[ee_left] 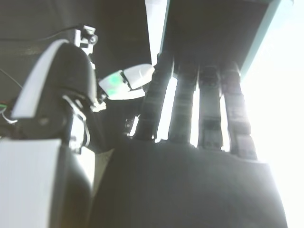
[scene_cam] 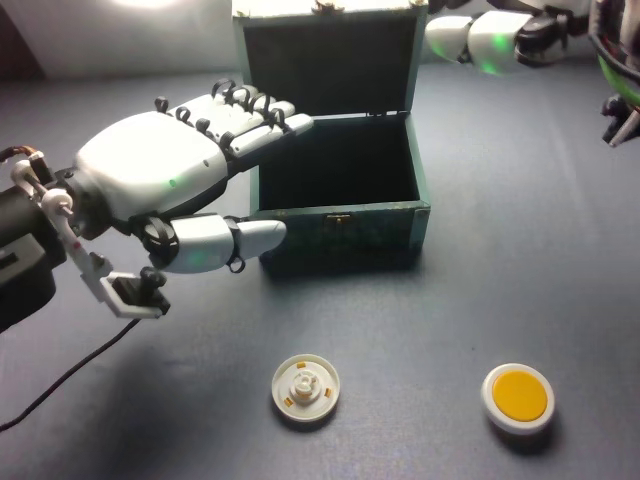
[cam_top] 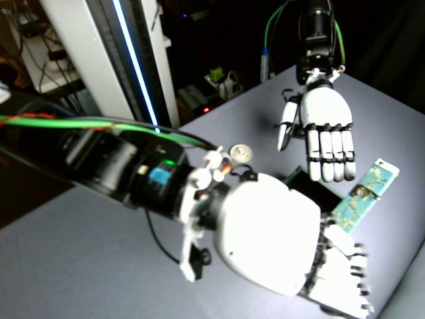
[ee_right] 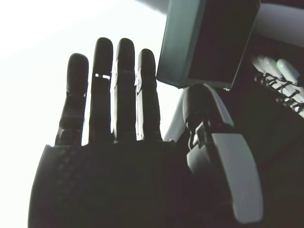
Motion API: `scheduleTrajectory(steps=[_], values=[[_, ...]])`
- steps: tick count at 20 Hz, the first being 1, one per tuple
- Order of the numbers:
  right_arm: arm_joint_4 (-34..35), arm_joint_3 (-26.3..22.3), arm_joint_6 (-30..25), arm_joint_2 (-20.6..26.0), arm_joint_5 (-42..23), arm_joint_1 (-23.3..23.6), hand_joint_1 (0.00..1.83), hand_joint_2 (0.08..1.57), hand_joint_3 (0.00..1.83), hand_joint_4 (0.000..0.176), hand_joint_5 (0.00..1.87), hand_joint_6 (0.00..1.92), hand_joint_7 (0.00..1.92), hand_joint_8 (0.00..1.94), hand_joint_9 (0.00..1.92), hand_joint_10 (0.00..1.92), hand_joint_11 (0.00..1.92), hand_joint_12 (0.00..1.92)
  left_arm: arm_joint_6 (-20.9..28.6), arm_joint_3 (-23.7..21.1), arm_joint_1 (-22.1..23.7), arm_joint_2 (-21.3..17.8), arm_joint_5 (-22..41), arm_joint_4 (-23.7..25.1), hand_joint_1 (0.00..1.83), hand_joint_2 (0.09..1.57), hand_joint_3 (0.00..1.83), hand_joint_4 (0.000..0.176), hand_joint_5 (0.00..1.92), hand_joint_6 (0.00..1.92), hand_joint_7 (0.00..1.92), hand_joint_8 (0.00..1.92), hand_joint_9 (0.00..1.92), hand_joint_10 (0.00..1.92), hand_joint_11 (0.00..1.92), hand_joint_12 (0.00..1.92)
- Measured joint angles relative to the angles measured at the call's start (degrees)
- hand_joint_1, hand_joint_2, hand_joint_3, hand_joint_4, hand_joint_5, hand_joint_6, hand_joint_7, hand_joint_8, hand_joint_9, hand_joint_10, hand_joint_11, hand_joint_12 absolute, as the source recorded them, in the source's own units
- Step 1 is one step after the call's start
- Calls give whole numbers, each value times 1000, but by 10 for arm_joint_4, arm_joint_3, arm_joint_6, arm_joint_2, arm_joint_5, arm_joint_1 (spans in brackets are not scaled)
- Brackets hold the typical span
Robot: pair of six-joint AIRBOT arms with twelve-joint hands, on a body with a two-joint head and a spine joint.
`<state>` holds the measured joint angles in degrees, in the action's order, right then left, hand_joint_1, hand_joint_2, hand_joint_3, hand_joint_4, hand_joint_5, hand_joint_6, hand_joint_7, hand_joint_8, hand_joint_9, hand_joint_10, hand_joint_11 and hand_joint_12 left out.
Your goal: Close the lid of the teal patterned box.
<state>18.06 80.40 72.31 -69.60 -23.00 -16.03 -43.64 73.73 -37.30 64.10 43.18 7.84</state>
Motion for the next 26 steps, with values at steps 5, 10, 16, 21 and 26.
scheduleTrajectory(steps=[5,10,16,21,26], values=[[-57,-22,-109,17,-56,-35,103,1431,0,0,290,432,571,5,394,626,1,1547,1,-10,-22,-7,18,-13,131,1361,0,0,0,0,0,0,0,0,0,0],[-74,-24,-115,15,-68,-35,137,1438,0,0,245,177,462,0,276,600,0,1469,1,-10,-22,-8,24,-16,130,1353,0,0,0,0,0,0,0,0,0,0],[-85,35,-117,-31,-26,0,156,1435,1,0,174,6,177,0,20,456,0,1233,1,-8,-14,-7,26,-5,85,1362,0,0,0,0,0,0,0,0,0,0],[-85,18,-117,-16,-14,7,132,1415,4,0,94,4,317,149,152,692,0,1745,1,-7,-8,-7,24,3,72,1397,12,0,0,0,0,0,0,0,0,0],[-81,50,-117,-37,-10,22,88,1402,0,0,83,1,148,28,0,569,0,1552,1,-5,-7,-6,23,3,138,1392,4,0,0,0,0,0,0,0,0,0]])
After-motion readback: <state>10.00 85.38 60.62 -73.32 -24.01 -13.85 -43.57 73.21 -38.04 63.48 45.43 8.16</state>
